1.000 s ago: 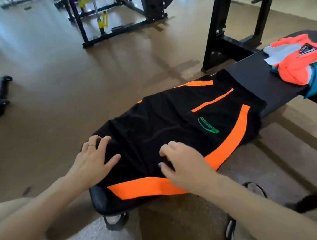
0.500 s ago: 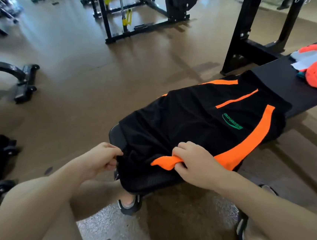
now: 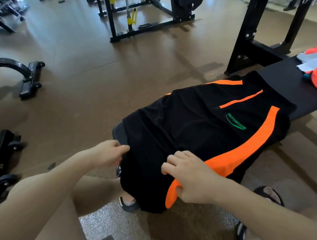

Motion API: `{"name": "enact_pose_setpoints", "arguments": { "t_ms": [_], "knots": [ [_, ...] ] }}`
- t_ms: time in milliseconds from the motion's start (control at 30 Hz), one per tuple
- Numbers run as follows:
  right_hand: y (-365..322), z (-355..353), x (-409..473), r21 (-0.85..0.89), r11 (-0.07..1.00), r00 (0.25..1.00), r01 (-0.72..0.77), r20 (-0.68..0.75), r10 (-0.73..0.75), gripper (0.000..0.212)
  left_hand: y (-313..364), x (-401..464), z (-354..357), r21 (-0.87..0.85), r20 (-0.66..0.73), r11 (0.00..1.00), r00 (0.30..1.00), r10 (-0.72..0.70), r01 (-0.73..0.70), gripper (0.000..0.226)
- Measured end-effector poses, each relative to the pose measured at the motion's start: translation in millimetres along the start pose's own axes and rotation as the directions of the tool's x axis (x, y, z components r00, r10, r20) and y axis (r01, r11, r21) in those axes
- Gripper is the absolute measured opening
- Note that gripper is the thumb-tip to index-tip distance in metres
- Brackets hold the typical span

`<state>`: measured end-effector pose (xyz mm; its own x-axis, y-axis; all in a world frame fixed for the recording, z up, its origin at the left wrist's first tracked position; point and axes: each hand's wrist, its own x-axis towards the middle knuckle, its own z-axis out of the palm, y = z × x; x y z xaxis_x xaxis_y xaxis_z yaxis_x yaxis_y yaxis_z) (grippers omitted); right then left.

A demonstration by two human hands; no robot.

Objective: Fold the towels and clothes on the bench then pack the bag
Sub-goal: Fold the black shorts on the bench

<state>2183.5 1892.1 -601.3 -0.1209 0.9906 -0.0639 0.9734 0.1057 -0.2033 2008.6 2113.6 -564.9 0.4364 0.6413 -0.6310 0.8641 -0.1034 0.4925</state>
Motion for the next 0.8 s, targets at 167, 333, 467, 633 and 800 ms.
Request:
{"name": "enact_pose_setpoints", "arguments": {
  "t_ms": [167,333,467,633,800],
  "knots": [
    [-6,17,10,0.001,1.000,1.000,0.025,-0.004,-0.025,0.039,27,27,18,-0.064,-0.202,0.997,0.979,0.023,-0.037,0.031],
    [1,17,11,0.089,0.996,0.998,-0.026,-0.050,0.031,0.035,42,41,24,-0.474,-0.119,0.879,0.985,-0.124,0.053,0.031],
    [8,17,12,0.063,0.996,0.994,-0.067,-0.082,0.072,0.048,40,38,25,-0.621,-0.060,0.779,0.986,-0.155,0.085,0.020],
    [12,17,14,0.064,0.993,0.990,-0.097,-0.093,0.102,0.052,35,23,9,-0.842,0.027,0.540,1.000,0.003,0.021,0.026],
    [14,15,17,0.129,0.983,0.987,-0.132,-0.078,0.143,0.053,34,20,16,-0.927,0.094,0.367,0.996,0.008,0.085,0.037]
  ]
}}
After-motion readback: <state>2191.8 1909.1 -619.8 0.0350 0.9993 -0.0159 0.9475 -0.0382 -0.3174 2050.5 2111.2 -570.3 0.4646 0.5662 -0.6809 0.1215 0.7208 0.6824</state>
